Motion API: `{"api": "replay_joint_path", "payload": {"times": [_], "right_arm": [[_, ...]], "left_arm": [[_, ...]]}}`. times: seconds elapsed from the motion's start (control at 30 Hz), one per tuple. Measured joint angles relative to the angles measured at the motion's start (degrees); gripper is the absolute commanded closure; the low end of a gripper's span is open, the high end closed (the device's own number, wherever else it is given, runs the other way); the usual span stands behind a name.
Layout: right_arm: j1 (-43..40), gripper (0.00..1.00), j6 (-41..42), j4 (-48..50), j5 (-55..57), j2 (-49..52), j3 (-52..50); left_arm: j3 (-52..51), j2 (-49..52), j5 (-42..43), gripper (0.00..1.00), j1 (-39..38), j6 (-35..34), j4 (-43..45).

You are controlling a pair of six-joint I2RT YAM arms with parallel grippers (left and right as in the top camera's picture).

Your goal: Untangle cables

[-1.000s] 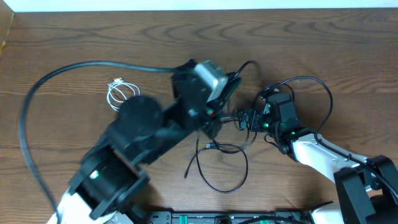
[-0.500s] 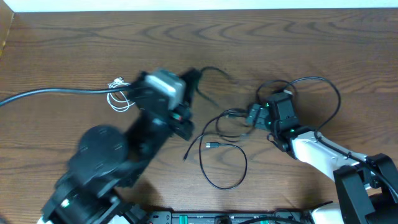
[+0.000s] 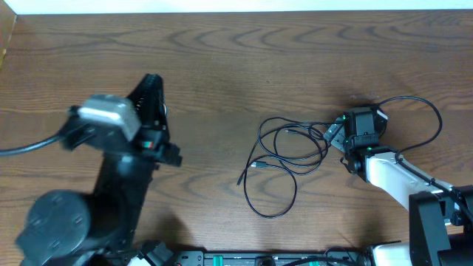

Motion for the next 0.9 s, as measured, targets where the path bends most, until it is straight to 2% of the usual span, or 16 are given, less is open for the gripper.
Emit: {"api": "replay_joint_path", "payload": {"times": [0.2,0.27,0.37,0.43,0.57,0.67,0.8,0.9], "right_arm": [[-0.31,0.01,-3.26,3.76,-7.85,-0.04,0.02],[-0.31,0.01,-4.96,5.38,-13.44,-0.04,0.02],[-0.31,0.01,-7.78,7.48,-23.23,0.09,-0.09],[-0.31,0.01,-9.4,7.98,-29.0,0.28,-0.17],[-0.28,0.01,-11.28,7.72,-36.15,0.5,-0.28],[-0.28,0.01,-11.98,6.99,-38.8,0.52,-0.37],[-0.28,0.01,-12.81,4.35,-41.22,0.48,-0.13],[-0.28,0.01,-13.62,1.03,-42.88,0.09,0.31]], "left_arm": [[-0.02,3.67,-0.55,0.91,0.0,-0.92,-9.46],[-0.02,5.73,-0.42,0.85,0.0,-1.97,-12.5],[-0.02,9.6,2.27,0.69,0.0,-3.26,-16.28],[-0.02,12.72,5.11,0.64,0.0,-4.04,-18.03],[-0.04,19.74,11.37,0.42,0.0,-4.66,-21.46],[-0.07,24.96,15.96,0.34,0.0,-4.66,-23.28],[-0.09,30.93,21.16,0.31,0.0,-4.74,-25.16],[-0.09,34.1,23.98,0.2,0.0,-4.55,-25.77]]}}
